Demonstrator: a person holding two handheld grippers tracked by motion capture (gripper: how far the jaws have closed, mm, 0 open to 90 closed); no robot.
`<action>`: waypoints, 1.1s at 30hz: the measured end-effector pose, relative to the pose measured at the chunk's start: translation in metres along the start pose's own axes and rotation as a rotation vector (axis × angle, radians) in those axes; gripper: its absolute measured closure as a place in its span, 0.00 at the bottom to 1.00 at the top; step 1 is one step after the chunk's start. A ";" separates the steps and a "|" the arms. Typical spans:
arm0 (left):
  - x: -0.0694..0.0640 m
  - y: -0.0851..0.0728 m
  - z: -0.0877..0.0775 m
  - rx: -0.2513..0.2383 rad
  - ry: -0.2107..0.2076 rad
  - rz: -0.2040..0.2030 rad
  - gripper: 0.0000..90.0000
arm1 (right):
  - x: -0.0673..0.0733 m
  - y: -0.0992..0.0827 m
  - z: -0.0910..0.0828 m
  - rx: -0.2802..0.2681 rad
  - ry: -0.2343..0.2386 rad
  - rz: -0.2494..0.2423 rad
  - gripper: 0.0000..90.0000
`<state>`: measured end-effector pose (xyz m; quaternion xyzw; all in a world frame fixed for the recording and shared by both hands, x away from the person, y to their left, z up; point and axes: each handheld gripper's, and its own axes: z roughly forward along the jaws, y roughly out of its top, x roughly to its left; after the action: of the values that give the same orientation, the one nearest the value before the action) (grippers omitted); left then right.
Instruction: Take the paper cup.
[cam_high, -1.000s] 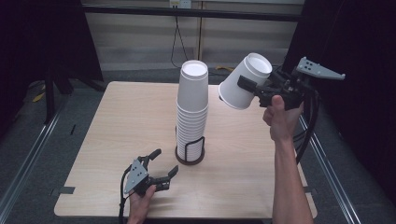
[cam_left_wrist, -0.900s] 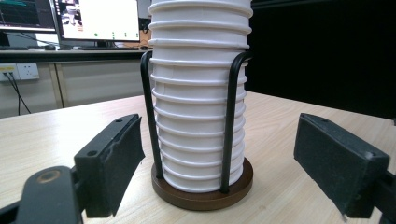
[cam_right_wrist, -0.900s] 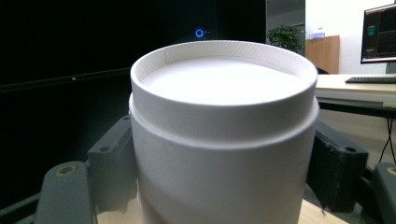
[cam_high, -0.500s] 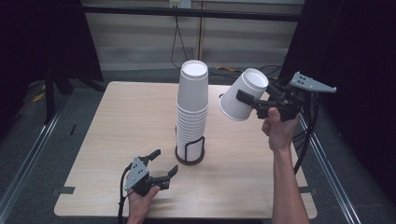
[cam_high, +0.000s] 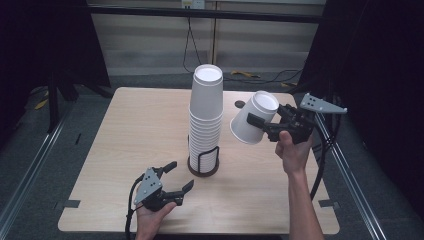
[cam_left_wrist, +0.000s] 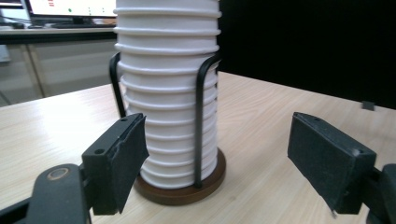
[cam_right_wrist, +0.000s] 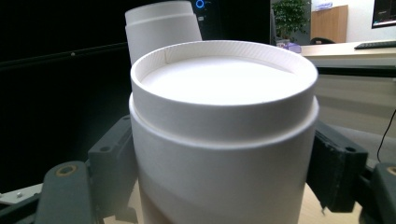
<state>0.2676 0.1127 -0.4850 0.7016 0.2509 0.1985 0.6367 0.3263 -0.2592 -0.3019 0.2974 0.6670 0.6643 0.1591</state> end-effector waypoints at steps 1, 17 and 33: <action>0.000 0.000 0.000 0.000 0.000 0.000 0.22 | 0.000 0.000 0.000 0.000 0.000 0.000 0.24; -0.004 0.014 0.009 0.006 -0.069 0.002 0.24 | 0.003 -0.034 0.001 0.024 0.014 0.029 0.25; -0.012 0.023 0.027 0.002 -0.145 0.020 0.23 | 0.012 -0.065 0.000 0.044 0.046 0.043 0.25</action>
<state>0.2768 0.0827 -0.4642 0.7170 0.1975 0.1534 0.6507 0.3048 -0.2481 -0.3630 0.3000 0.6784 0.6593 0.1228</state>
